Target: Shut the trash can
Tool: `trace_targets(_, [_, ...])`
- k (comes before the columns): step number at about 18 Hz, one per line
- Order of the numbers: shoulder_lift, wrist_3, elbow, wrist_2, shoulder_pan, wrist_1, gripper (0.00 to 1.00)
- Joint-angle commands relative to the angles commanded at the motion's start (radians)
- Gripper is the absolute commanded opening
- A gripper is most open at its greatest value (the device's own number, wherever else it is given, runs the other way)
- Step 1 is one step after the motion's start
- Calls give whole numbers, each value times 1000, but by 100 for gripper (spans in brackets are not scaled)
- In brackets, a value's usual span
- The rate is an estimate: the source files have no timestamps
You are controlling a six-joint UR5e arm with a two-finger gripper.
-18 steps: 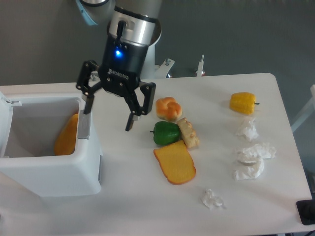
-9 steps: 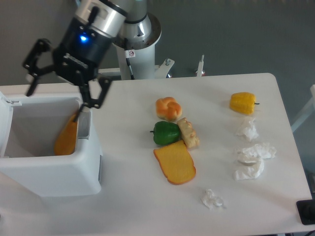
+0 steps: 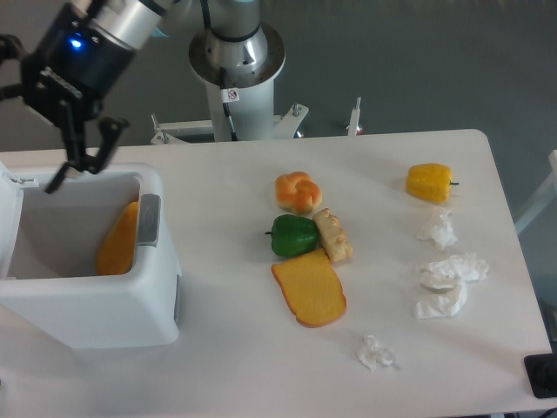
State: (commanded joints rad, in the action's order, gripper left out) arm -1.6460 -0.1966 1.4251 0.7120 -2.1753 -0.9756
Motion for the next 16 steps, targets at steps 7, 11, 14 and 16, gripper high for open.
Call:
trace_targets(7, [3,19,0,-164,11,5,100])
trace_targets(11, [6,17,23,-285,34,5,100])
trace_targets(14, [2,14,9,-364,40,5,100])
trace_targets(16, [3,11,8,-388,40,5,100])
